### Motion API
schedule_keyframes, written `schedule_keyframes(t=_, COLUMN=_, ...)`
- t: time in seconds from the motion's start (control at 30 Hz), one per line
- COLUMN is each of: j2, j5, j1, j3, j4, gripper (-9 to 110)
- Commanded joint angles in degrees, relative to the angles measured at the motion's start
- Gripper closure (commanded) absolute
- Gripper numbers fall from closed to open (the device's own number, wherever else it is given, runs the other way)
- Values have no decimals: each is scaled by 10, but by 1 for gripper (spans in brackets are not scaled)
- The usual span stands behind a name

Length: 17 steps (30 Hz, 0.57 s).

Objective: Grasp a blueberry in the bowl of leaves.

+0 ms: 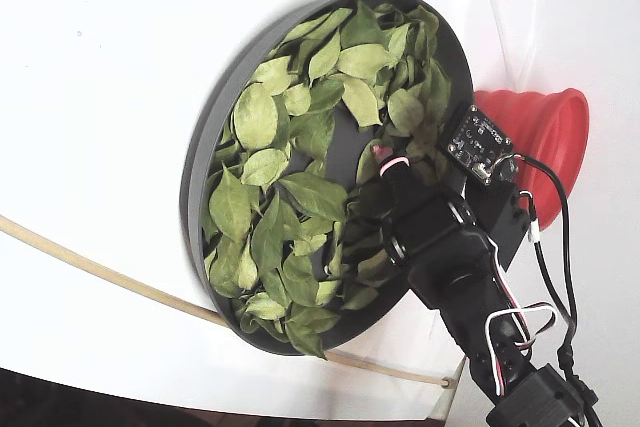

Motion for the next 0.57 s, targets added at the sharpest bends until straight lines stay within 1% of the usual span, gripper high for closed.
schedule_keyframes(t=0.0, j2=75, j5=-3, j1=-3, j3=0, j4=2, gripper=91)
schedule_keyframes(t=0.53, j2=142, j5=-6, j1=-10, j3=41, j4=2, gripper=91)
